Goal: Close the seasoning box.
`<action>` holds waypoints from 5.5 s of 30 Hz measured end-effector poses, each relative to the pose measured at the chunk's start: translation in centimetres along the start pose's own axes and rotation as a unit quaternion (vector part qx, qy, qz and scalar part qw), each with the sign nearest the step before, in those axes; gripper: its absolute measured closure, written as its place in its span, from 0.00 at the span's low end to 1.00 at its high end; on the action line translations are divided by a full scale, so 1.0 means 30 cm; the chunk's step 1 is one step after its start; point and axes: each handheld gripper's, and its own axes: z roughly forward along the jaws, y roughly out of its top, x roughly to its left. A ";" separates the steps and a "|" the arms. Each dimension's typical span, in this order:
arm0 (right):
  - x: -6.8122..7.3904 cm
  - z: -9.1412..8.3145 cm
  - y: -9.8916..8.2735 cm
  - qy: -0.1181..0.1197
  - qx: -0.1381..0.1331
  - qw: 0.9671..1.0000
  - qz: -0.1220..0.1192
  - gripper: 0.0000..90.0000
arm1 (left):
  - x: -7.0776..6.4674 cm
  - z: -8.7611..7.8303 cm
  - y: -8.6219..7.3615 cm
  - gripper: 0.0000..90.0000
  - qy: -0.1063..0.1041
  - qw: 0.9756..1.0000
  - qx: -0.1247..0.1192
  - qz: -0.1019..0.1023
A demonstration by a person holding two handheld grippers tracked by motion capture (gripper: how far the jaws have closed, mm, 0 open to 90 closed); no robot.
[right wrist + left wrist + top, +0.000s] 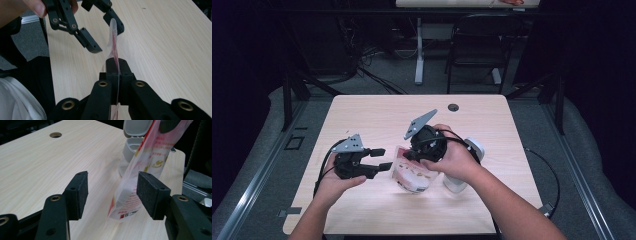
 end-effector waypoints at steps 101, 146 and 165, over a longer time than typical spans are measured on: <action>0.037 -0.089 0.077 0.024 -0.031 0.998 -0.047 1.00 | -0.045 0.209 -0.119 0.55 -0.112 0.993 0.032 0.031; -0.013 -0.127 -0.055 0.012 -0.047 0.999 -0.003 0.90 | -0.064 0.219 -0.114 0.68 -0.093 0.990 0.106 0.022; -0.042 -0.132 -0.165 0.001 -0.085 0.996 0.035 0.94 | -0.059 0.221 -0.136 0.69 -0.084 0.987 0.138 0.014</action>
